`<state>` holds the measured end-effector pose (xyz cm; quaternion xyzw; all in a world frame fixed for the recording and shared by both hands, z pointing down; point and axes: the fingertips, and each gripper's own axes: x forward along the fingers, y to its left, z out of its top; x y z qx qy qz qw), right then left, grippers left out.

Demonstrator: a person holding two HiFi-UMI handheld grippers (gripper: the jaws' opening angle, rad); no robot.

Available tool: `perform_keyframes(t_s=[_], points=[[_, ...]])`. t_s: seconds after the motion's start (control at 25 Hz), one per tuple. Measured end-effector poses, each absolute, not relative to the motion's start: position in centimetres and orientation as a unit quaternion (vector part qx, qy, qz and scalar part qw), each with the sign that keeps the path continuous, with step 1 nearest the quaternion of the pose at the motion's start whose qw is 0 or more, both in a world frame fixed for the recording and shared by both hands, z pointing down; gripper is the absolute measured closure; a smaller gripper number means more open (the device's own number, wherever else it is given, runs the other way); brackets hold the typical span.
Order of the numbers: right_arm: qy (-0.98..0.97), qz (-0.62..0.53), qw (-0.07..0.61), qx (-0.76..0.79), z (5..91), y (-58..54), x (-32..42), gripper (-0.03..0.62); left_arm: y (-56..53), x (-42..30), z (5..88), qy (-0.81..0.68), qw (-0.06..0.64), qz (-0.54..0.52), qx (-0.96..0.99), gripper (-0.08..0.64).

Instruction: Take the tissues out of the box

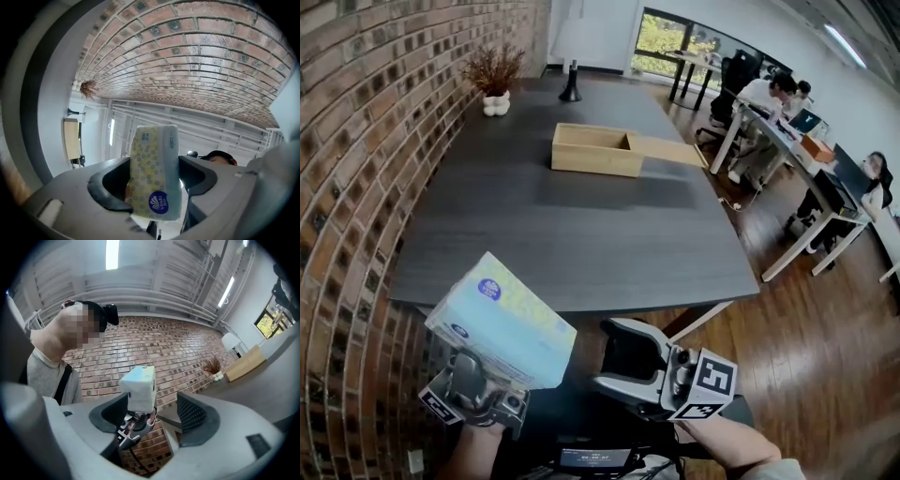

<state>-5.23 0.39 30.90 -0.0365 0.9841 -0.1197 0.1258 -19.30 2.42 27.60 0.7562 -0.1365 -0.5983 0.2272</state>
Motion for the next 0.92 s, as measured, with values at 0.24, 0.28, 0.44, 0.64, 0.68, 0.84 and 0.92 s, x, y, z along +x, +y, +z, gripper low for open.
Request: perform_keyframes(t_s=[0.24, 0.28, 0.44, 0.64, 0.68, 0.84, 0.92], points=[[0.985, -0.115, 0.125, -0.037, 30.97, 0.27, -5.06, 0.264, 2.32, -18.94, 27.46, -0.136, 0.223, -0.587, 0.766, 0.235], [0.985, -0.116, 0.125, -0.037, 31.01, 0.27, -5.09, 0.264, 2.34, -18.90, 27.50, -0.137, 0.223, -0.585, 0.767, 0.235], [0.985, -0.113, 0.125, -0.037, 30.99, 0.27, -5.16, 0.264, 2.27, -18.82, 27.87, -0.142, 0.224, -0.579, 0.771, 0.235], [0.986, -0.110, 0.123, -0.038, 30.99, 0.34, -5.18, 0.264, 2.33, -18.62, 27.74, -0.139, 0.226, -0.579, 0.771, 0.235], [0.986, -0.110, 0.123, -0.038, 30.99, 0.34, -5.18, 0.264, 2.32, -18.62, 27.72, -0.140, 0.226, -0.578, 0.771, 0.235], [0.986, -0.109, 0.123, -0.038, 30.98, 0.24, -5.15, 0.264, 2.23, -18.49, 27.86, -0.141, 0.226, -0.575, 0.774, 0.235], [0.986, -0.109, 0.123, -0.039, 30.95, 0.16, -5.14, 0.262, 2.13, -18.47, 28.07, -0.145, 0.225, -0.571, 0.776, 0.235]])
